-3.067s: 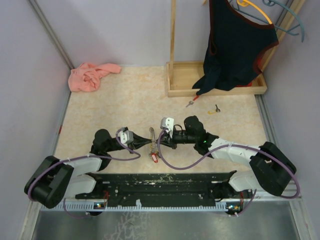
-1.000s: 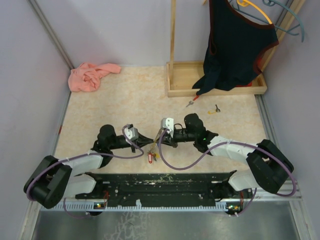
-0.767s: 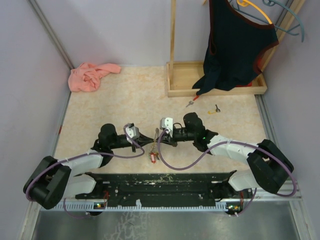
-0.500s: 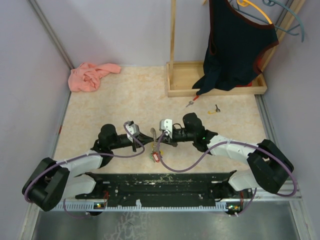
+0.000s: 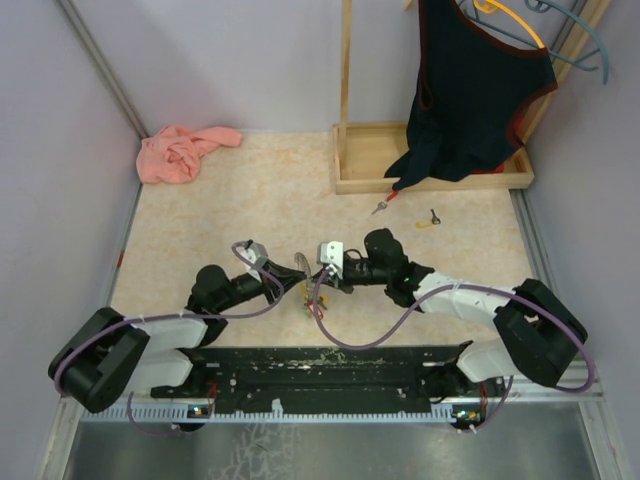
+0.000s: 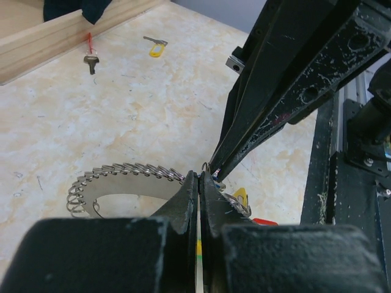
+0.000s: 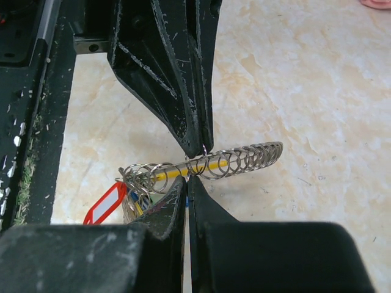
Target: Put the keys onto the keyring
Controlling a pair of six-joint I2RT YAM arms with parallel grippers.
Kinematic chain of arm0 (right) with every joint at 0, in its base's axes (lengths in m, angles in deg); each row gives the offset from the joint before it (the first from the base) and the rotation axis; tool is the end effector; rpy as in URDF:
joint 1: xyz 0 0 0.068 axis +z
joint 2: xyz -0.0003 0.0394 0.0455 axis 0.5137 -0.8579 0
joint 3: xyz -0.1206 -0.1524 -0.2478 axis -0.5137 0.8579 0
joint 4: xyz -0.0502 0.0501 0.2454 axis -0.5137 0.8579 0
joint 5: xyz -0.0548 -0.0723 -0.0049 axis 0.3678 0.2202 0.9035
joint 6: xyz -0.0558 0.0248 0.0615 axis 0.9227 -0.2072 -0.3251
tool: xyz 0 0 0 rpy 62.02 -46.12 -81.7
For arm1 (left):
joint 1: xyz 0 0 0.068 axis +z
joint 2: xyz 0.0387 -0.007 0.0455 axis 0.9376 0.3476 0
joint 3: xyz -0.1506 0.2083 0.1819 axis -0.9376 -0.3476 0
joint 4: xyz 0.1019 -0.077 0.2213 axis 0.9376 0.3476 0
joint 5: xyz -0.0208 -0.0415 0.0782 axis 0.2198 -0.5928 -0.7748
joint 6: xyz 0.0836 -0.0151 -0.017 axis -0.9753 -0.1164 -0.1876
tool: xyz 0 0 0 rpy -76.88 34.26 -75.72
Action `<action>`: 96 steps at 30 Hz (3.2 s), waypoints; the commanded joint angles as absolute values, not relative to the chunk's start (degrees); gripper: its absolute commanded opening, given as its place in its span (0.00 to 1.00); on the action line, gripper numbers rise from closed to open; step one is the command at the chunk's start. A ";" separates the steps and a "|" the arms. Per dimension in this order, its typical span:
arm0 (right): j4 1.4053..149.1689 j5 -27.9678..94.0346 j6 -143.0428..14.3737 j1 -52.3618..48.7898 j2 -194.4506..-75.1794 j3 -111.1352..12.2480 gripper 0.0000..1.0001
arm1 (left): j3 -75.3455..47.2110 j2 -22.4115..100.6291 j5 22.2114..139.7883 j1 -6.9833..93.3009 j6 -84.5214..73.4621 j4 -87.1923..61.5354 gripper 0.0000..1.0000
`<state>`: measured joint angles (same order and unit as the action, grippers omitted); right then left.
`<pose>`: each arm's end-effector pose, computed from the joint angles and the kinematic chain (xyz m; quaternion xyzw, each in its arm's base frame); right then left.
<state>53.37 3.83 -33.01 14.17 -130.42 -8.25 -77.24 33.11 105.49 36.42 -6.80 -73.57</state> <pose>0.1739 0.2396 0.2483 -0.5932 0.5395 0.3522 0.4827 0.1615 -0.1555 0.2292 0.3315 0.6101 -0.4381 0.5709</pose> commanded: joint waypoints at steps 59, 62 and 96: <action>77.24 1.64 -17.38 15.49 -126.02 -21.18 0.00 | -64.96 47.81 133.51 38.19 -27.46 -64.78 0.14; 77.50 2.09 -17.49 15.49 -125.71 -21.06 0.00 | -65.27 47.65 132.40 38.19 -26.97 -64.84 0.01; 61.37 9.63 -24.13 16.66 -123.84 -10.90 0.00 | -76.65 41.95 98.37 35.46 7.22 -91.17 0.20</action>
<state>62.11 11.05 -23.78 16.92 -125.39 -9.78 -76.04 44.06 101.43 35.55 8.87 -88.33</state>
